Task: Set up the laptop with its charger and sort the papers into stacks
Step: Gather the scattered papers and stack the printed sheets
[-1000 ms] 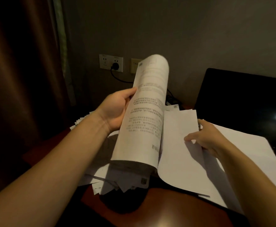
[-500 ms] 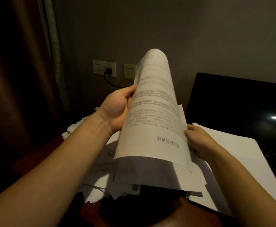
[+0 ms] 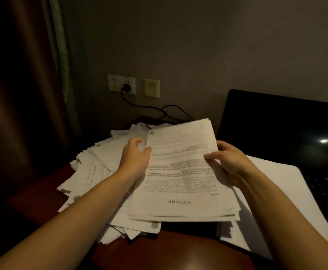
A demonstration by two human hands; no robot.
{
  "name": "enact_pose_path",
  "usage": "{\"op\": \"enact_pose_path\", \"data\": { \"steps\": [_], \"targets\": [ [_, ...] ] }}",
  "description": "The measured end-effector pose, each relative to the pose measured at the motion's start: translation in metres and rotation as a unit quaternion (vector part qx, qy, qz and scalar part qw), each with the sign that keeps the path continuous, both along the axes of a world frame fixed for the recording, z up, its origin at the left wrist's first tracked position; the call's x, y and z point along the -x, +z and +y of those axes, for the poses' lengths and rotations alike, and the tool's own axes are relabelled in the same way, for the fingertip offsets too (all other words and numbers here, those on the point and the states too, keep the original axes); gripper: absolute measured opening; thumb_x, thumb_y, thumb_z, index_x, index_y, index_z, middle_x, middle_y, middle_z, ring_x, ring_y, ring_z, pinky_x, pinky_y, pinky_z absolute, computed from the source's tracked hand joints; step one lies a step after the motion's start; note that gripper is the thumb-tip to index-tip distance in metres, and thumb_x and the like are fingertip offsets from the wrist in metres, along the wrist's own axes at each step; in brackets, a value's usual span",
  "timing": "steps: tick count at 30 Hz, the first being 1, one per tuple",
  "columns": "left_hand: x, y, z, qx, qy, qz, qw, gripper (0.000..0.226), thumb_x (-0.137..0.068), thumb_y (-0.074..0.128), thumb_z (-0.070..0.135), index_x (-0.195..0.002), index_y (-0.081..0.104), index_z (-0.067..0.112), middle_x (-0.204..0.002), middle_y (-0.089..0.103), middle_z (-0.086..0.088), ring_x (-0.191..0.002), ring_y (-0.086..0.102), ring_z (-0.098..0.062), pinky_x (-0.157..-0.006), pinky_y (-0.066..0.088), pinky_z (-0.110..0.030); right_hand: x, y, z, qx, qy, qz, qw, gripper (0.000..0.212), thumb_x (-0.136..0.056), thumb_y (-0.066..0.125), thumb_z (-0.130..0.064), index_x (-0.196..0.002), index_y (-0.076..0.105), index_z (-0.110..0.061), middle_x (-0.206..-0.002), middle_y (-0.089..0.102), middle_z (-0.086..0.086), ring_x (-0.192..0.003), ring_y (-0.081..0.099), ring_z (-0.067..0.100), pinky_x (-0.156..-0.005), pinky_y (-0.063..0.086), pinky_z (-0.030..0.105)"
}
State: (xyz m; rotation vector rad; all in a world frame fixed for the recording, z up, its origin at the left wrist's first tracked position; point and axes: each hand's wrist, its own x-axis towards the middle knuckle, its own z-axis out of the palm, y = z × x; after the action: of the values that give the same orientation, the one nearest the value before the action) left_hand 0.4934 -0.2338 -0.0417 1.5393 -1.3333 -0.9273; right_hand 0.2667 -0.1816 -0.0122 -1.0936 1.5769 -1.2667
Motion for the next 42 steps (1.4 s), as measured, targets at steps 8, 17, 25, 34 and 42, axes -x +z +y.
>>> {"op": "enact_pose_path", "data": {
  "steps": [8,17,25,34,42],
  "targets": [
    [0.003,0.047,0.011,0.021,-0.156,0.211,0.965,0.026,-0.105,0.05,0.033,-0.122,0.066,0.021,-0.102,0.078,0.002,-0.094,0.075,-0.019,-0.084,0.061,-0.042,-0.009,0.043,0.02,0.247,-0.023,-0.041,0.968,0.03,-0.096,0.059,-0.004,-0.123,0.053,-0.016,-0.102,0.073,0.0,-0.091,0.074,0.015,-0.067,0.061,0.029],
    [0.004,0.053,0.026,0.211,-0.071,0.121,0.967,0.01,-0.103,0.051,0.04,-0.104,0.057,0.033,-0.097,0.072,0.007,-0.081,0.072,-0.005,-0.065,0.059,-0.024,-0.017,0.032,0.013,0.233,-0.027,-0.013,0.972,0.034,-0.096,0.061,-0.019,-0.126,0.047,-0.024,-0.118,0.064,-0.003,-0.103,0.068,0.017,-0.081,0.059,0.037],
    [0.002,0.017,0.029,0.154,-0.053,0.095,0.982,0.017,-0.107,0.044,0.034,-0.109,0.06,0.029,-0.101,0.072,0.008,-0.088,0.071,-0.008,-0.066,0.06,-0.026,-0.011,0.031,0.011,0.175,-0.004,0.042,0.984,0.016,-0.098,0.058,-0.016,-0.113,0.065,-0.018,-0.102,0.075,-0.004,-0.089,0.073,0.01,-0.07,0.06,0.03],
    [0.069,0.024,0.054,0.11,-0.145,0.167,0.969,0.013,-0.103,0.054,0.022,-0.104,0.064,0.031,-0.092,0.075,0.011,-0.08,0.073,-0.003,-0.058,0.057,-0.02,0.06,0.035,0.071,0.166,-0.08,0.065,0.981,0.03,-0.097,0.057,-0.005,-0.126,0.057,-0.014,-0.116,0.07,0.003,-0.101,0.071,0.02,-0.082,0.061,0.042],
    [0.144,0.004,0.075,0.033,-0.205,0.155,0.966,0.033,-0.099,0.061,0.015,-0.13,0.058,0.026,-0.115,0.068,0.008,-0.086,0.072,-0.011,-0.062,0.061,-0.025,0.129,0.007,0.129,0.115,-0.121,-0.019,0.986,0.036,-0.098,0.049,0.005,-0.131,0.051,-0.01,-0.123,0.066,0.009,-0.099,0.071,0.023,-0.071,0.061,0.029]
  ]
}}
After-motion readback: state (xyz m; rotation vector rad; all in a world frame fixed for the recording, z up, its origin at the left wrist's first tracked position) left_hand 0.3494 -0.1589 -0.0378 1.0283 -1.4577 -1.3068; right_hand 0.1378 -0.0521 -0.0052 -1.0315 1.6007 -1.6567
